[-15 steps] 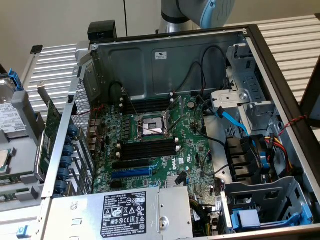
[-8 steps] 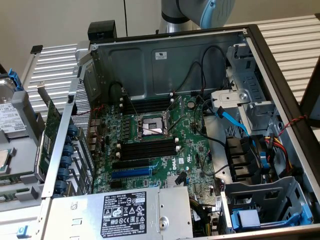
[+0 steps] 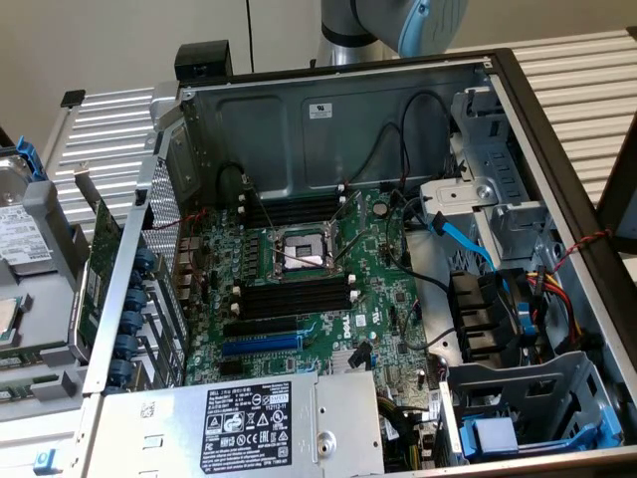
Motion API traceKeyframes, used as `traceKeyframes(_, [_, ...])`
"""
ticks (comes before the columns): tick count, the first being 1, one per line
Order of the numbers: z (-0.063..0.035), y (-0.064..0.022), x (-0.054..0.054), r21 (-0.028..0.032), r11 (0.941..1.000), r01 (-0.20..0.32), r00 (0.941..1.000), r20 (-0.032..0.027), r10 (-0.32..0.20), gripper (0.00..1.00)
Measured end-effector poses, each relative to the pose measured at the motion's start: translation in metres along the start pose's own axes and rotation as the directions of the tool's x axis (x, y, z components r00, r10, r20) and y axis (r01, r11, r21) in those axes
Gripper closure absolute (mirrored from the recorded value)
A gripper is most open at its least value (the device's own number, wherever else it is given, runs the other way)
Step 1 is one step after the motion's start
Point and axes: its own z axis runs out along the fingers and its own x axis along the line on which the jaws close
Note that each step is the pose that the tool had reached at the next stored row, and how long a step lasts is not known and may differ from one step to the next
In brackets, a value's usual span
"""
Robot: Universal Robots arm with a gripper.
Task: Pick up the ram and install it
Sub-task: 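Pick up the ram and move it above insertion slot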
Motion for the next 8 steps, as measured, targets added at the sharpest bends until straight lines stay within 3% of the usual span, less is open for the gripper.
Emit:
traceKeyframes(4, [0.0006, 0.0001, 0.0001, -0.0005, 0.9974, 0.072, 0.9974, -0.0034, -0.072, 0.89])
traceKeyframes(8, [0.0011, 0.0001, 0.0002, -0.0012, 0.9895, 0.145, 0.9894, -0.0068, -0.145, 0.89])
